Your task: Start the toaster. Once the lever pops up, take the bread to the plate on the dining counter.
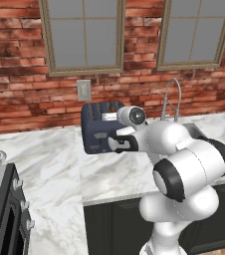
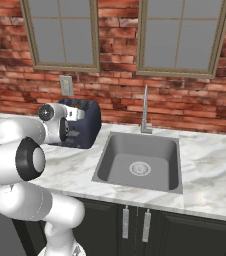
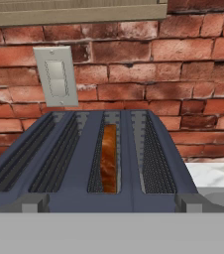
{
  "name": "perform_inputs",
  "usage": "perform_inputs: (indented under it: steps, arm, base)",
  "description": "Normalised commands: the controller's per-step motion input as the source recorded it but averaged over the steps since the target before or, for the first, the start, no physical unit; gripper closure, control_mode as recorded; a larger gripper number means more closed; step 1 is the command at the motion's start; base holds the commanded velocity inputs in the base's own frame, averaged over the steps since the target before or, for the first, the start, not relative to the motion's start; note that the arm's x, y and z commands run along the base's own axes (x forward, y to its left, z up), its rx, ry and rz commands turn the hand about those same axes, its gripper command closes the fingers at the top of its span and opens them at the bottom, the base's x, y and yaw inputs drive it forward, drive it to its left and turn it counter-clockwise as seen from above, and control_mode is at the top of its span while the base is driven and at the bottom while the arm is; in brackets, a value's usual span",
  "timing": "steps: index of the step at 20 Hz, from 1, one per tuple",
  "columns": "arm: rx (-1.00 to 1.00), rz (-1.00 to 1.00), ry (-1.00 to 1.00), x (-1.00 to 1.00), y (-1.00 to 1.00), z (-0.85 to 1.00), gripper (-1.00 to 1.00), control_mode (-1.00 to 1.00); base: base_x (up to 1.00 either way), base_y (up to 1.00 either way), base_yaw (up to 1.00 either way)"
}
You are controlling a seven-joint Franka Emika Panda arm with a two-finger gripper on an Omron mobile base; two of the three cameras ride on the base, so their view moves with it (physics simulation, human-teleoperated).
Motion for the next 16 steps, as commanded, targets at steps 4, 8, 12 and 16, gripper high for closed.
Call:
perform_inputs:
  steps: [4,8,12,16]
  arm:
    - [0.0,0.0,0.0,0.0,0.0,0.0,-1.0,-1.0]
    - [0.0,0.0,0.0,0.0,0.0,0.0,-1.0,-1.0]
    - [0.0,0.0,0.0,0.0,0.0,0.0,-1.0,-1.0]
    - [0.0,0.0,0.0,0.0,0.0,0.0,-1.0,-1.0]
  base:
    - [0.0,0.0,0.0]
    - [0.0,0.0,0.0]
    - [0.0,0.0,0.0]
    - [0.0,0.0,0.0]
